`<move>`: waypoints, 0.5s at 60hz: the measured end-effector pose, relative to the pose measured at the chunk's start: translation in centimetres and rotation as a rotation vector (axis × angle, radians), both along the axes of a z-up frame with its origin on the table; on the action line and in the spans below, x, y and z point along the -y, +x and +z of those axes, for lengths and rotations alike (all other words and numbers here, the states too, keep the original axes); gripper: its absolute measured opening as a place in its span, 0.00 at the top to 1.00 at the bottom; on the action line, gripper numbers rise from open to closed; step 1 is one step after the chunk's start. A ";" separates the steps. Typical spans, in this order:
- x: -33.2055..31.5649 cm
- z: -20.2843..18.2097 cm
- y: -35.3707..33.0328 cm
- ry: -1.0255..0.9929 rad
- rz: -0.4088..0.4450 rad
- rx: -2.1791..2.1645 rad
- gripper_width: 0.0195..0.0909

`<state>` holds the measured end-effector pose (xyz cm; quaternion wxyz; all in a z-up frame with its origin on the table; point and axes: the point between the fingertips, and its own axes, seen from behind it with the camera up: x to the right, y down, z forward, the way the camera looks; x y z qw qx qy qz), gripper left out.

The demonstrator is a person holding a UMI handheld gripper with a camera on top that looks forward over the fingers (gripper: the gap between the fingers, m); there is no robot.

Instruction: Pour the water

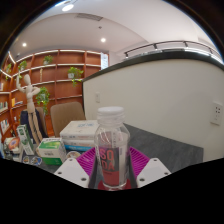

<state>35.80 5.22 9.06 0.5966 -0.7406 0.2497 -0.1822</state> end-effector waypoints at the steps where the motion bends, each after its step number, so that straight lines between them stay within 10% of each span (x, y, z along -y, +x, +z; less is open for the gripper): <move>1: -0.1 -0.1 -0.1 -0.001 0.005 -0.008 0.53; 11: 0.0 -1.4 -2.1 -0.024 0.073 -0.068 0.19; 30: 6.6 1.2 -9.9 -0.029 0.177 -0.034 0.10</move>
